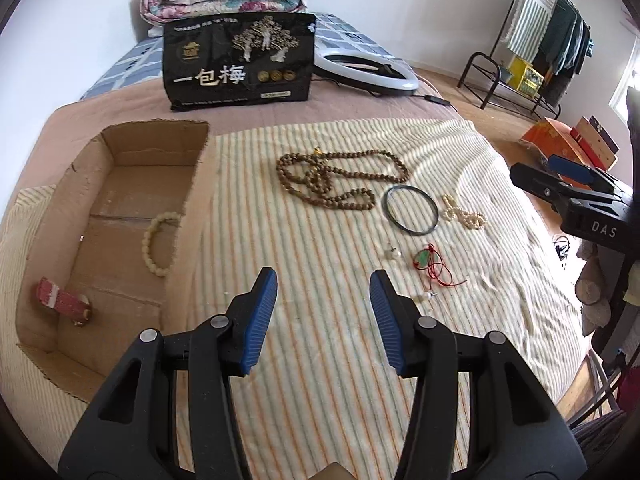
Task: Organize jewelry
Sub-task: 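Withdraw both tools from the box toward the remaining jewelry, then grasp a small pearl pendant with the left tool while the right tool grasps the pearl necklace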
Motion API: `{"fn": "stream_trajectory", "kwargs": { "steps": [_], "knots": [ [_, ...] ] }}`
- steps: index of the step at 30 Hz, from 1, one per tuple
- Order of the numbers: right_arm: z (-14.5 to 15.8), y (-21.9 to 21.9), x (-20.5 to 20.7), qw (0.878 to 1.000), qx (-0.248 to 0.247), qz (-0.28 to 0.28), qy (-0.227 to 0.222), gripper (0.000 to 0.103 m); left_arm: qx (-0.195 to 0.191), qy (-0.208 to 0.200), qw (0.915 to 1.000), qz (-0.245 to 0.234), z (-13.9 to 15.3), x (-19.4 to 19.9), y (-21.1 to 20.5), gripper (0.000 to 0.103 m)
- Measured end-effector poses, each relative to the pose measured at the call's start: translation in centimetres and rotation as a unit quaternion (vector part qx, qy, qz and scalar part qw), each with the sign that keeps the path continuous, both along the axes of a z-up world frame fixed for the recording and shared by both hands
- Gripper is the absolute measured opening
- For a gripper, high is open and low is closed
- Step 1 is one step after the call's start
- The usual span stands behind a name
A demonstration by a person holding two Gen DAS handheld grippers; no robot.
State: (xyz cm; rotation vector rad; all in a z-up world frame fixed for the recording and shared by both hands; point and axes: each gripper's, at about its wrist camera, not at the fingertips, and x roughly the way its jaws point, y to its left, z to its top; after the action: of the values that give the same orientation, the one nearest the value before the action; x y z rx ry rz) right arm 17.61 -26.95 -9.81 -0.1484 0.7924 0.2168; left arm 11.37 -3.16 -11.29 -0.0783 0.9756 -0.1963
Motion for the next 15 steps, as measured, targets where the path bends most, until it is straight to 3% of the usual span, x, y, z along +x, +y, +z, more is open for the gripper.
{"fn": "stream_trajectory", "kwargs": {
  "steps": [8,15],
  "knots": [
    [-3.1,-3.1,1.2,0.999,-0.012,-0.01,0.028,0.102,-0.003,0.017,0.9983,-0.056,-2.2,0.3,-4.6,0.049],
    [-6.7,-3.7,2.3,0.998,-0.016,0.022,0.065,0.098,-0.002,0.049,0.9949,-0.088,-4.6,1.0,-7.6,0.038]
  ]
}}
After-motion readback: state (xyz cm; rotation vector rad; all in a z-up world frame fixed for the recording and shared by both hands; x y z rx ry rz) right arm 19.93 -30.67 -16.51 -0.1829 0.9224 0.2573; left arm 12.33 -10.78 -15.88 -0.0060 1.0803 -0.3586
